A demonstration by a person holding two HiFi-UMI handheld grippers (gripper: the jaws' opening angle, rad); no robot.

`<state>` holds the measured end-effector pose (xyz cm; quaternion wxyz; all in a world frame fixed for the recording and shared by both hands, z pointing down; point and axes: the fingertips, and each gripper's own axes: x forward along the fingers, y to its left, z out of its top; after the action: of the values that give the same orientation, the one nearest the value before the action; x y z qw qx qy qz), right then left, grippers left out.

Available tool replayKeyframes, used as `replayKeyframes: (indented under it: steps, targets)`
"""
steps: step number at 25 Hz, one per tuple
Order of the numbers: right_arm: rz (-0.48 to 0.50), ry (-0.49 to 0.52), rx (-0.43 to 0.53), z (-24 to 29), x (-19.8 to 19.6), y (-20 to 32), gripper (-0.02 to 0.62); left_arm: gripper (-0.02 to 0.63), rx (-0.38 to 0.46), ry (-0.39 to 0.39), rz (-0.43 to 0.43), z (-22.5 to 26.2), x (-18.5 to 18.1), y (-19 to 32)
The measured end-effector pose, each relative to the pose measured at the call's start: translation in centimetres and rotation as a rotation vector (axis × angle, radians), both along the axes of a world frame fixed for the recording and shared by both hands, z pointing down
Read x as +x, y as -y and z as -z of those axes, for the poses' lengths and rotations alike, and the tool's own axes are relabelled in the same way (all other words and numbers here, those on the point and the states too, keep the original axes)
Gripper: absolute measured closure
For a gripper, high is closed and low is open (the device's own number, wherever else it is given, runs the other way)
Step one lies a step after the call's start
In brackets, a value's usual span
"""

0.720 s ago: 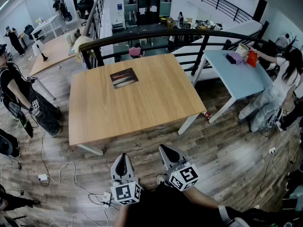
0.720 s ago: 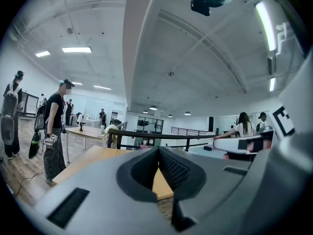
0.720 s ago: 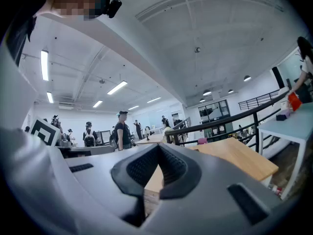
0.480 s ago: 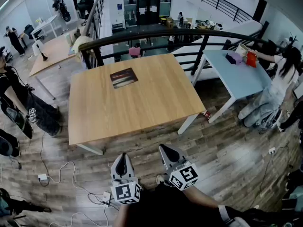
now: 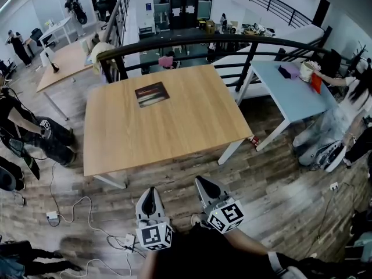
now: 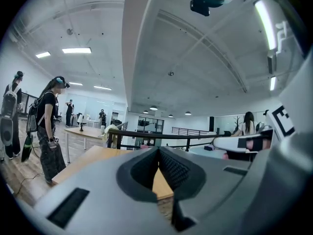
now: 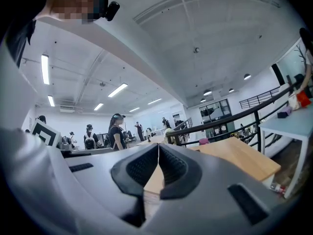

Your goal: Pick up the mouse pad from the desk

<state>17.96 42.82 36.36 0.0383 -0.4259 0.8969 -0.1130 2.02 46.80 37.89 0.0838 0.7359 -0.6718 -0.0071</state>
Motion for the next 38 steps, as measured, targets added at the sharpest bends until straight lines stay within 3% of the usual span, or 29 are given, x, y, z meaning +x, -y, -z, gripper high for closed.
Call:
replayKeyframes:
  steps: [12, 25, 31, 38]
  targets:
    - [0.037, 0.003, 0.016, -0.3, 1.5, 1.6, 0.565, 0.584, -0.011, -0.003, 0.032, -0.3, 1.4, 1.5]
    - [0.110, 0.012, -0.027, -2.0, 3.2, 5.7, 0.565, 0.583, -0.050, 0.015, 0.102, -1.0, 2.7, 4.2]
    - [0.107, 0.002, -0.033, -2.8, 2.1, 8.9, 0.565, 0.583, -0.044, -0.005, 0.096, -1.8, 1.9, 8.1]
    - [0.084, -0.026, -0.045, -3.7, -1.5, 14.1, 0.565, 0.583, -0.038, -0.017, 0.069, -2.4, -1.5, 14.0]
